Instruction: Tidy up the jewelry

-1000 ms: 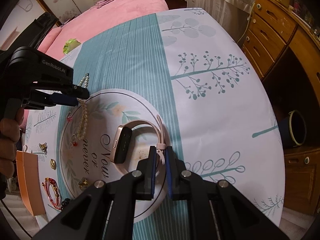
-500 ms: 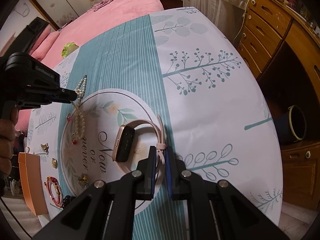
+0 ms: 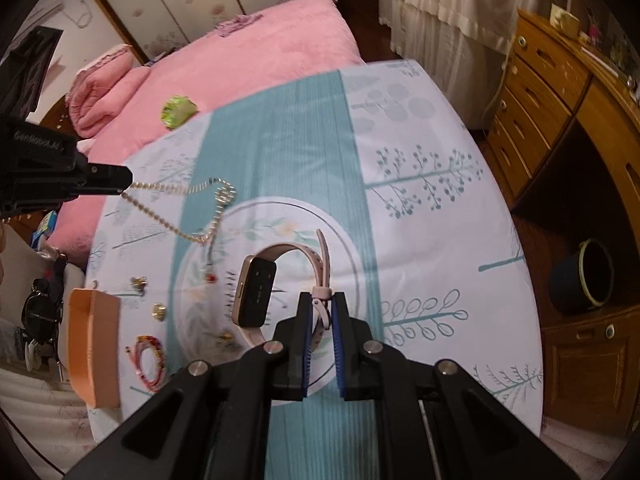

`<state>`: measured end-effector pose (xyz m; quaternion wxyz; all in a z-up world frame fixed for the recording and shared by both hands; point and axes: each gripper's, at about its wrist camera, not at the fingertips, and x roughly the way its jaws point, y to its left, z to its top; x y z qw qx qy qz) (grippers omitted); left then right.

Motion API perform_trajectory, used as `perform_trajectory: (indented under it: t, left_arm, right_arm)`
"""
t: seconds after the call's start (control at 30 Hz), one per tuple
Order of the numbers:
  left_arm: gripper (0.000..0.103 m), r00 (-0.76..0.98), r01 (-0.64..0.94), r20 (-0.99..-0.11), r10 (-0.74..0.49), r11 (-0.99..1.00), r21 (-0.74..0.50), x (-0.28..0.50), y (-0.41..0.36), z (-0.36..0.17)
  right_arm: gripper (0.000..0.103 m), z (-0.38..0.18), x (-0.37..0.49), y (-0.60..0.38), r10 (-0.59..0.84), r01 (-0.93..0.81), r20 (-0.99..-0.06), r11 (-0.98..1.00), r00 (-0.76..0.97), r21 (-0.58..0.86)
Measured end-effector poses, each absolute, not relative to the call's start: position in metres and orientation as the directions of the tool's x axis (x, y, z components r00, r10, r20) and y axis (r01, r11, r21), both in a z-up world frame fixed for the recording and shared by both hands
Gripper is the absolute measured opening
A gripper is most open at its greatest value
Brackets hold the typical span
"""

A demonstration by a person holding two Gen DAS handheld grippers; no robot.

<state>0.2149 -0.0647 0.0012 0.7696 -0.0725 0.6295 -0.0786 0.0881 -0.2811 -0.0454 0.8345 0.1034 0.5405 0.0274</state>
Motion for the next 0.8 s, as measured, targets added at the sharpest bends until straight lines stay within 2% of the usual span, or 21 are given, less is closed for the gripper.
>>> perform_trajectory:
  t: [0.27,0.47,0.7,0.73,0.8]
  left_arm:
    - [0.003,0.321,0.05,-0.916,-0.242,0.97,-0.239,0.155,-0.013,0.086]
    - [0.003,0.398,0.043,-0.892,-0.217,0.975,-0.218,0.113,0.031,0.135]
    - [0.004,0.424,-0.016,-0.894,-0.147,0.985,-0.17,0.085,0.077,0.138]
    - [0.006,0.412,-0.021,-0.9,-0.143,0.986,-0.166,0.084,0.082,0.132]
    - [0.016,0.383,-0.018,-0.91,-0.157,0.984,-0.178,0.083,0.085,0.118]
  right_arm:
    - [0.009,-0.011,0.073,-0.247,0.203,-0.041,-0.873,0.978,0.443,0.206]
    - [0.009,0.009,0.064,-0.199,0.274,-0.184,-0.858,0.959,0.434,0.213]
    - [0.009,0.018,0.06,-0.143,0.329,-0.318,-0.849,0.926,0.413,0.204]
    - [0.009,0.017,0.061,-0.137,0.329,-0.328,-0.85,0.923,0.411,0.199]
    - [0.009,0.015,0.062,-0.133,0.331,-0.336,-0.854,0.92,0.401,0.199]
